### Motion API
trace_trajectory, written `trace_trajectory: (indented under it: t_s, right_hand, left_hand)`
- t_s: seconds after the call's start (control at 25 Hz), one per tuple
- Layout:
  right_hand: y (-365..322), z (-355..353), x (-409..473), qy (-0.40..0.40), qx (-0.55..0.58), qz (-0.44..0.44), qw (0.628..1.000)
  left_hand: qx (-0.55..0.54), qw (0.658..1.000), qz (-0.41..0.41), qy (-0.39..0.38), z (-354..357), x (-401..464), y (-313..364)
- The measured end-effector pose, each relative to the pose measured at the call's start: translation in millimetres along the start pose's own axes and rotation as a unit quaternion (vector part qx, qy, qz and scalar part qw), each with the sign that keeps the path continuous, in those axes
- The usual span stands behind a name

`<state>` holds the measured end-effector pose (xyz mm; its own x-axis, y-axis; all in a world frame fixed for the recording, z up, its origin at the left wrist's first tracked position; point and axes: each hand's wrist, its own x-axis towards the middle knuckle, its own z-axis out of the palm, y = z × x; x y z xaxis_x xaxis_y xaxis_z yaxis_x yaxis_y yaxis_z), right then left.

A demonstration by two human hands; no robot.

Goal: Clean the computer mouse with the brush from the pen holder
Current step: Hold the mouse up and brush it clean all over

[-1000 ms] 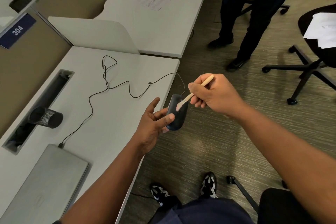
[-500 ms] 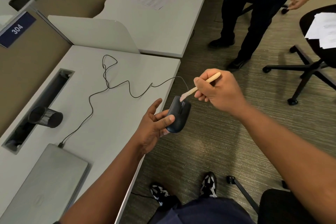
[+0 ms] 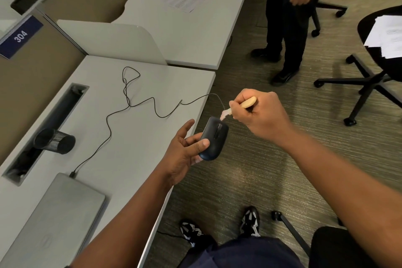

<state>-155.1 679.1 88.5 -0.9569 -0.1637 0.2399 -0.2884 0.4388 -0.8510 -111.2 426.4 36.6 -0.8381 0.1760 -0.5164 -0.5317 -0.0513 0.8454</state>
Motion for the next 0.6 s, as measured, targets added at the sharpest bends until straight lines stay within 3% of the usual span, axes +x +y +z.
trace_trajectory:
  t_s: [0.12,0.24,0.6]
  right_hand:
    - [-5,2,-1,-0.059,0.037,-0.008,0.998]
    - [-4,5,-1,-0.082,0.005,-0.027,0.996]
    - [10,10,-3,-0.019,-0.080,-0.073,0.994]
  left_hand:
    - [0.005,1.000,-0.001,-0.002,0,0,0]
    - [0.023,1.000,0.000,-0.003,2,-1,1]
    - [0.020,1.000,-0.007,-0.013,4,-3,2]
